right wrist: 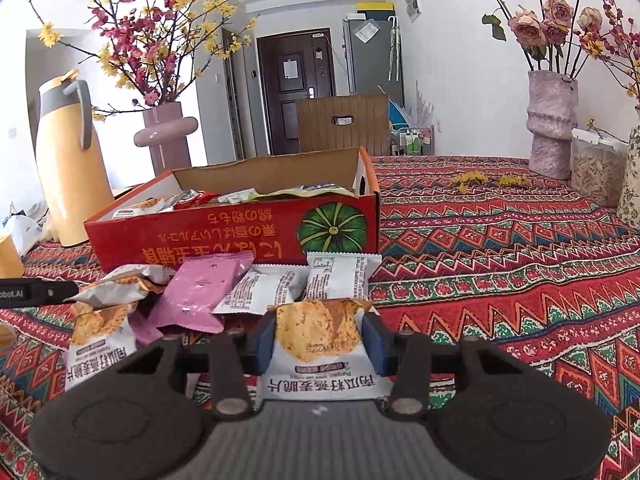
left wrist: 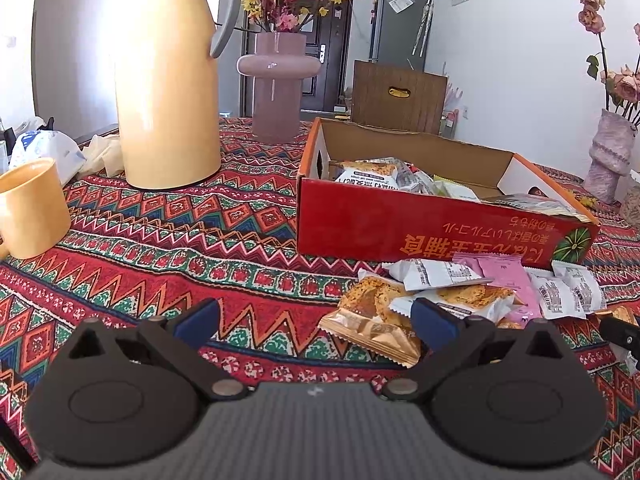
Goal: Organize snacks
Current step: 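Grasp another cookie packet with the left tool while the right tool holds its packet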
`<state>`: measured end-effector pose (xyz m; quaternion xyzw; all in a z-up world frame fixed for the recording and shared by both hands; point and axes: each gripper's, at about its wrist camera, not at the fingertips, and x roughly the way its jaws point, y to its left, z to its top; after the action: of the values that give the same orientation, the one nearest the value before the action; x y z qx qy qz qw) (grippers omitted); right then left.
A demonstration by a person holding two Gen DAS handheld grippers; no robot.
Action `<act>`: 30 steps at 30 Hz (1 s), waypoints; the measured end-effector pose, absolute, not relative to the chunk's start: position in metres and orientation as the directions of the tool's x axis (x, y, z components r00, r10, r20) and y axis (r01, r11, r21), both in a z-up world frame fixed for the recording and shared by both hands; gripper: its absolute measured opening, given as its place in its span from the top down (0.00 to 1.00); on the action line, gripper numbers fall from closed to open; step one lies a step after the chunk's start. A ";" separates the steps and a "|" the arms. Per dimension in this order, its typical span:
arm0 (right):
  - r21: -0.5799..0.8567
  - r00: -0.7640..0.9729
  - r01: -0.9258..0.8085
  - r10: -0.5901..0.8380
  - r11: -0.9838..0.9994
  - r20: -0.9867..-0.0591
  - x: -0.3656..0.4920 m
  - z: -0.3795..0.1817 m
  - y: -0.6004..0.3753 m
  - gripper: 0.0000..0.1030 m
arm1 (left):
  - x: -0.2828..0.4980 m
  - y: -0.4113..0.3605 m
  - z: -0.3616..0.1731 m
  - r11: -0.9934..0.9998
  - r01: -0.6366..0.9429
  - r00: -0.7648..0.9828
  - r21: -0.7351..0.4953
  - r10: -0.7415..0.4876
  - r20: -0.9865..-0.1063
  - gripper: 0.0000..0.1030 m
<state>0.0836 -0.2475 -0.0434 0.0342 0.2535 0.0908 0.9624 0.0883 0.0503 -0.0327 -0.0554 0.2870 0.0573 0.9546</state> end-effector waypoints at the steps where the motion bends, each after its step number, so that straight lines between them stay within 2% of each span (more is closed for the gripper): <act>1: 0.113 0.856 -0.159 0.194 0.981 -0.480 0.083 -0.043 -0.248 0.56 | 0.088 0.050 -0.032 0.987 -0.144 0.828 -0.073 0.080 -0.555 0.00; 6: 0.126 0.859 -0.160 0.201 0.979 -0.471 0.083 -0.043 -0.249 0.56 | 0.086 0.048 -0.024 0.983 -0.170 0.816 -0.072 0.099 -0.570 0.00; 13: 0.143 0.861 -0.169 0.217 0.975 -0.461 0.082 -0.043 -0.251 0.56 | 0.076 0.015 -0.002 0.993 -0.089 0.833 -0.079 0.031 -0.553 0.00; 20: 0.159 0.865 -0.182 0.235 0.970 -0.443 0.079 -0.042 -0.253 0.55 | 0.087 -0.021 -0.012 0.997 -0.037 0.778 -0.066 -0.013 -0.629 0.00; 25: 0.174 0.865 -0.199 0.256 0.964 -0.432 0.077 -0.041 -0.256 0.55 | 0.090 -0.038 -0.017 0.998 -0.018 0.759 -0.053 -0.021 -0.650 0.01; 28: 0.177 0.865 -0.209 0.267 0.962 -0.425 0.076 -0.041 -0.256 0.55 | 0.091 -0.046 -0.019 0.999 -0.008 0.751 -0.041 -0.021 -0.660 0.09; 30: 0.178 0.865 -0.215 0.272 0.960 -0.421 0.075 -0.041 -0.255 0.55 | 0.093 -0.050 -0.021 0.999 -0.005 0.737 -0.040 -0.023 -0.675 0.21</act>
<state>0.0752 -0.2555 -0.0409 0.0625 0.2266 0.1264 0.9637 0.0931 -0.0496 -0.0214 -0.0196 0.3625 -0.0048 0.9318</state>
